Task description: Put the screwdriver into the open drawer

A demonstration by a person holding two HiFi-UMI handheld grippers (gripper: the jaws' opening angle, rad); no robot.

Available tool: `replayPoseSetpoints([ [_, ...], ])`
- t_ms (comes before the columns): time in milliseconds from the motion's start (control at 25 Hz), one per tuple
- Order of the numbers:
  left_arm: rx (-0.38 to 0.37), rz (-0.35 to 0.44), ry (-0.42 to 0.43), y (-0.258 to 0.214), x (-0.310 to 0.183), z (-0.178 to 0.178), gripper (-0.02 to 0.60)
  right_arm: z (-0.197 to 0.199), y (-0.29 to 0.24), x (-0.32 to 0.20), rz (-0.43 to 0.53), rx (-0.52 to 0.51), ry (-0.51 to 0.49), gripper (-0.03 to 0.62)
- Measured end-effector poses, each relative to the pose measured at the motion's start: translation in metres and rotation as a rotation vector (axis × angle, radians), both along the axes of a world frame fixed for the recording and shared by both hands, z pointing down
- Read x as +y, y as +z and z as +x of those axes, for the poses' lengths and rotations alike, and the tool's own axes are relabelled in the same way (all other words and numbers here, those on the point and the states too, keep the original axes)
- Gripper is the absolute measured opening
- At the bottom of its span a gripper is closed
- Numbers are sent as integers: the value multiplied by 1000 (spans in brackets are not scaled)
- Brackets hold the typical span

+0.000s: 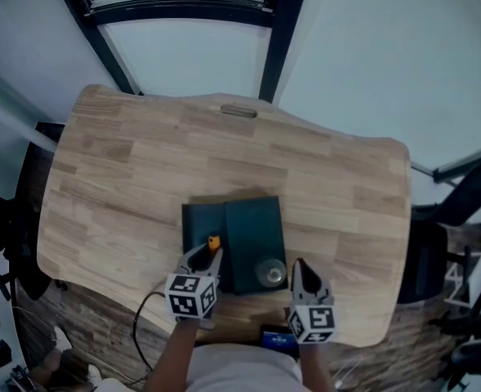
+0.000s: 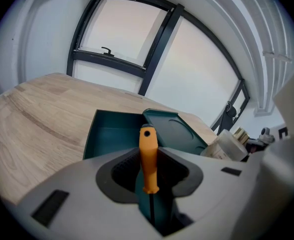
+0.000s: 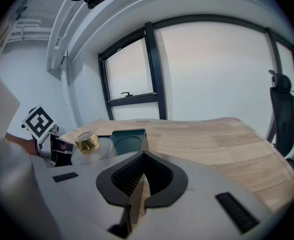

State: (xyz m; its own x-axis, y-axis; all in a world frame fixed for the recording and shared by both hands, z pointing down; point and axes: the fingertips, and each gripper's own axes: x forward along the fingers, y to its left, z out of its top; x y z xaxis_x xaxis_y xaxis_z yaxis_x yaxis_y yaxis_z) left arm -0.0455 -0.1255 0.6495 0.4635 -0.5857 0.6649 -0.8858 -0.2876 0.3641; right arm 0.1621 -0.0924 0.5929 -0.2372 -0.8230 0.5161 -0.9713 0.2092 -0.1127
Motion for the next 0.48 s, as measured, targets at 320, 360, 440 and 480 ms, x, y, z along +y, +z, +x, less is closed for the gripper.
replayPoseSetpoints([
  [320, -5, -13, -9, 5, -1, 0, 107, 2, 3, -1, -10, -8, 1, -3],
  [360, -6, -17, -10, 6, -1, 0, 107, 3, 4, -1, -11, -8, 1, -3],
  [440, -7, -25, -15, 7, -1, -1, 107, 3, 4, -2, -13, -6, 2, -3],
  [480, -9, -29, -18, 8, -1, -1, 107, 3, 4, -3, -16, -5, 3, -3],
])
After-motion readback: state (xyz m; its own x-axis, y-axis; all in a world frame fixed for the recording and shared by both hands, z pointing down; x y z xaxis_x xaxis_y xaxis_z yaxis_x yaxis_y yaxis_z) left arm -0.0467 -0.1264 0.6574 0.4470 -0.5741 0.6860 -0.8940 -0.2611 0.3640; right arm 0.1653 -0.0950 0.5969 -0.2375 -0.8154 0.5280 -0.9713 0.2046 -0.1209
